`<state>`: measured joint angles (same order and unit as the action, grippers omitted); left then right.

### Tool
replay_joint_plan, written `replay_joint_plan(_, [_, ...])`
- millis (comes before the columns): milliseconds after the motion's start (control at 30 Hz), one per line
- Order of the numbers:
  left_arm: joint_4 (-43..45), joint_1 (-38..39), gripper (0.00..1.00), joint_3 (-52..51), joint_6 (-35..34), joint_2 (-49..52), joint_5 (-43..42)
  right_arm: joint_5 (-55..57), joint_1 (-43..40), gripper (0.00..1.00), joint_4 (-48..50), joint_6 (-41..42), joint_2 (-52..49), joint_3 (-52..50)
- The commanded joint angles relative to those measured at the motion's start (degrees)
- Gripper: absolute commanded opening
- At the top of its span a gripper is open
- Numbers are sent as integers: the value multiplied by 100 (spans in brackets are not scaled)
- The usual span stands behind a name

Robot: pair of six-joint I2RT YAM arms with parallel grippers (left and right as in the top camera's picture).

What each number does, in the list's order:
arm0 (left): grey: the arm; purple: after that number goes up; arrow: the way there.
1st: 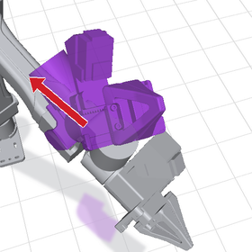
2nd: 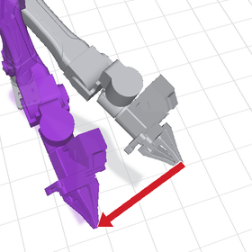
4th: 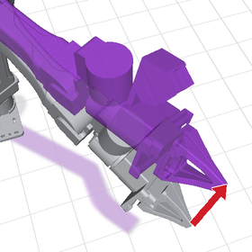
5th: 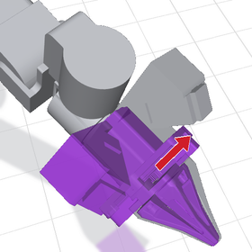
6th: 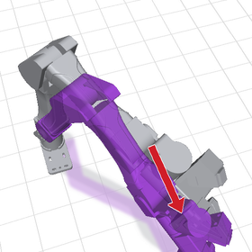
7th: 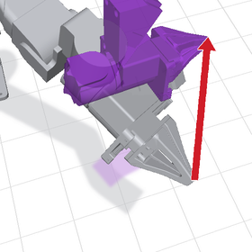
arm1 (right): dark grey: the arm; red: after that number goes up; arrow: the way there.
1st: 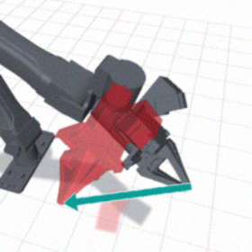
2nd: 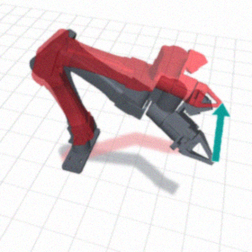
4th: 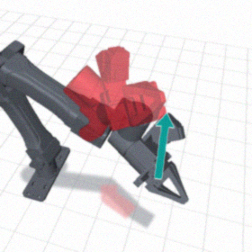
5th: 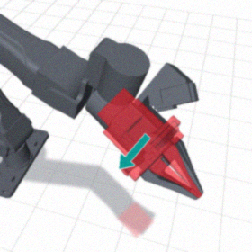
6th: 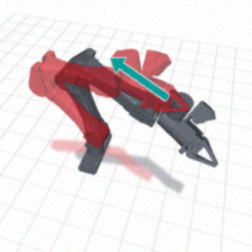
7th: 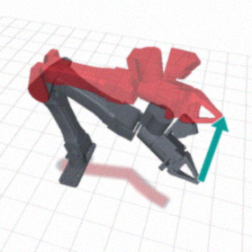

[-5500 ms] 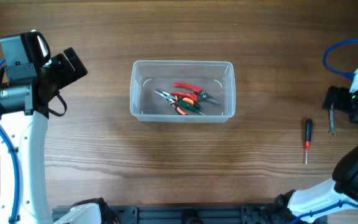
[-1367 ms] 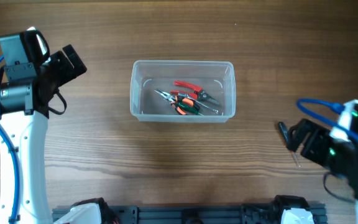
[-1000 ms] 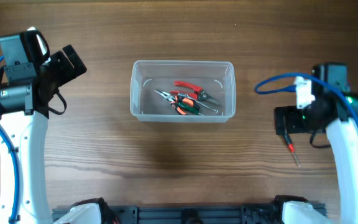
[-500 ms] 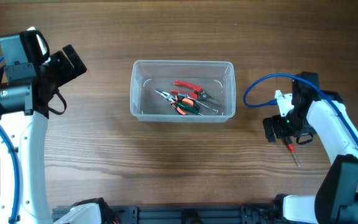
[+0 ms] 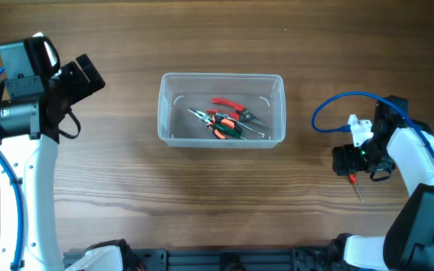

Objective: Pack container
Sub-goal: 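Grasp the red-black screwdriver by its handle with the right gripper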

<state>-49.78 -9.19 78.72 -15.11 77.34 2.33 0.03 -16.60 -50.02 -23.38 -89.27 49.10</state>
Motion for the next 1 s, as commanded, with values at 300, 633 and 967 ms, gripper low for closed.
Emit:
replay_joint_plan(300, [24, -42, 100, 46, 140, -42, 61, -310, -9, 94, 798, -219, -42, -433])
replay_joint_plan(633, [-42, -42, 100, 46, 140, -42, 103, -313, -9, 89, 955, -664, -52, -570])
replay_joint_plan(967, [-133, -42, 100, 46, 138, -42, 101, -501, -9, 68, 1036, -1115, -52, -686])
